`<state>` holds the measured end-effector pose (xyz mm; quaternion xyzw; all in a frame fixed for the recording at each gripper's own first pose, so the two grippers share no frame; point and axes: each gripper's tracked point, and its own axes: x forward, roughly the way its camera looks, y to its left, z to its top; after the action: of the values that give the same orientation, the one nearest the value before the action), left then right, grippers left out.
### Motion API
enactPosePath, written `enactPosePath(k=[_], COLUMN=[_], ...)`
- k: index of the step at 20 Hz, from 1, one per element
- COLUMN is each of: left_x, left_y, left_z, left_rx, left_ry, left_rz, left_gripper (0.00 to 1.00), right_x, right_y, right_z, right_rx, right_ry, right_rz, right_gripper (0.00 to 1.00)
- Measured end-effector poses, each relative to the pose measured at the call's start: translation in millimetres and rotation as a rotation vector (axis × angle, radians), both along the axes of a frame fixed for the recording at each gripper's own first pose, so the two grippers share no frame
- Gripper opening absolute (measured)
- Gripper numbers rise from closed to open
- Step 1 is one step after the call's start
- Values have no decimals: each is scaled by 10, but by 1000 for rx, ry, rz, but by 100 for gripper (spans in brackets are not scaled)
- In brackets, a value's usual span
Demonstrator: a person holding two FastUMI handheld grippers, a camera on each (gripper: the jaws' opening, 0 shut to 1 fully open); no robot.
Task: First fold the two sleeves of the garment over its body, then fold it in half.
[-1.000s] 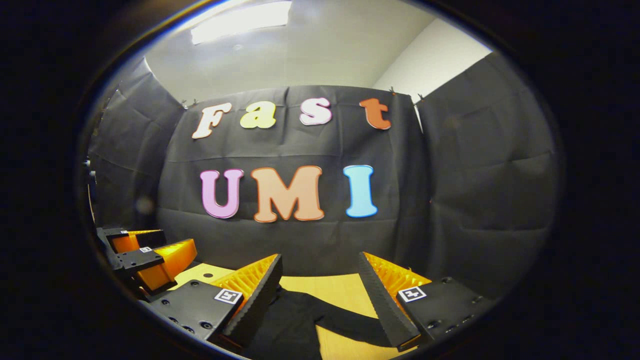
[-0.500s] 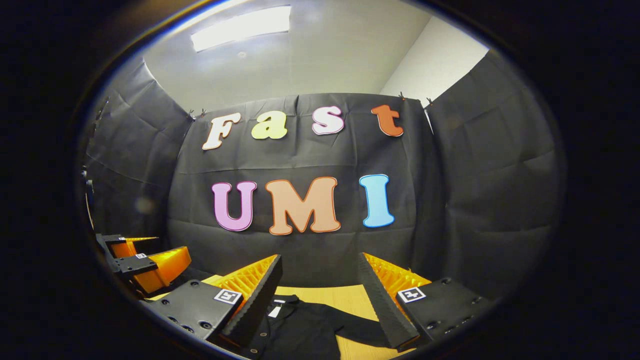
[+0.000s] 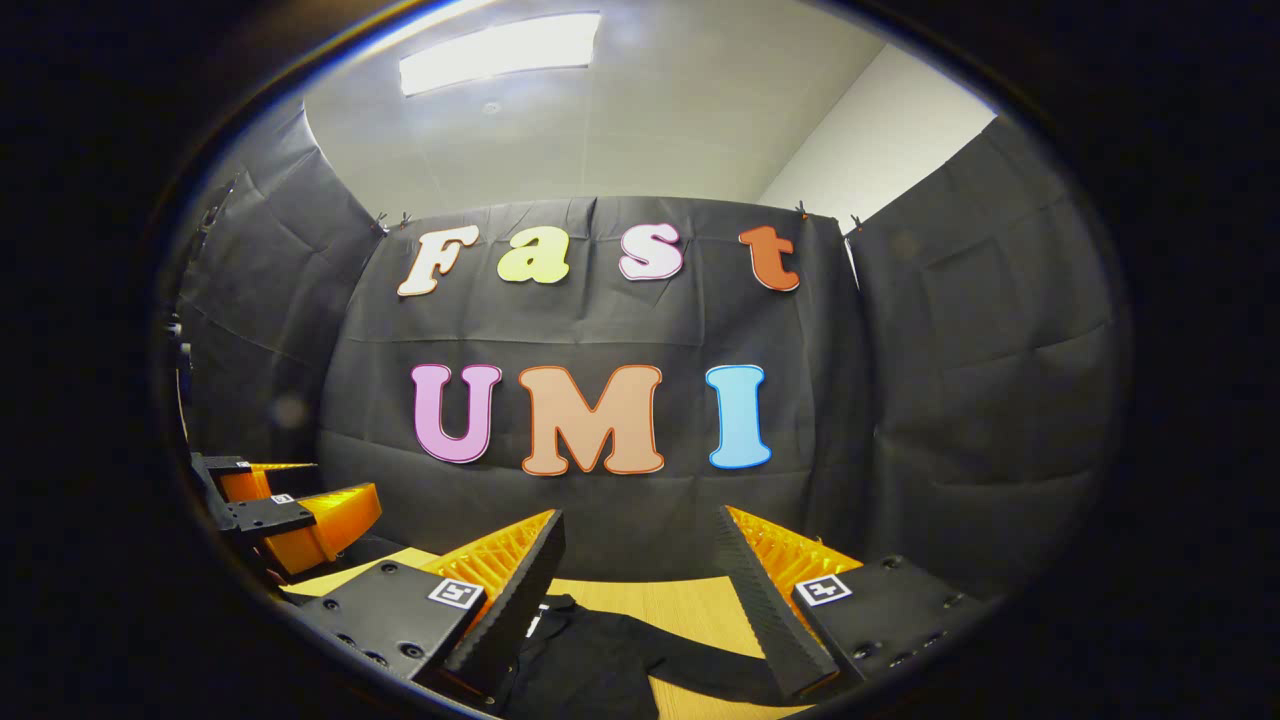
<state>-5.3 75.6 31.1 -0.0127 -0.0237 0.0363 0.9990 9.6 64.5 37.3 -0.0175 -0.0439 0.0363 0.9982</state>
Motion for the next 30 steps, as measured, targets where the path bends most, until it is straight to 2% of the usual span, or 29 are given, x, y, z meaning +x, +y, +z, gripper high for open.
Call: enactPosePath(k=[21, 25, 30], left_x=[-112, -133, -120], left_y=[142, 139, 159], left_z=[-1, -18, -8], left_rx=[11, 13, 20], left_ry=[-1, 6, 9], left_rz=[55, 61, 84], left_gripper=[92, 93, 92], right_x=[34, 53, 173], right_y=[149, 219, 84], right_z=[-104, -134, -179], right_rx=[-3, 2, -21], right_ry=[29, 41, 47], right_rz=[71, 107, 99], right_gripper=[97, 97, 97])
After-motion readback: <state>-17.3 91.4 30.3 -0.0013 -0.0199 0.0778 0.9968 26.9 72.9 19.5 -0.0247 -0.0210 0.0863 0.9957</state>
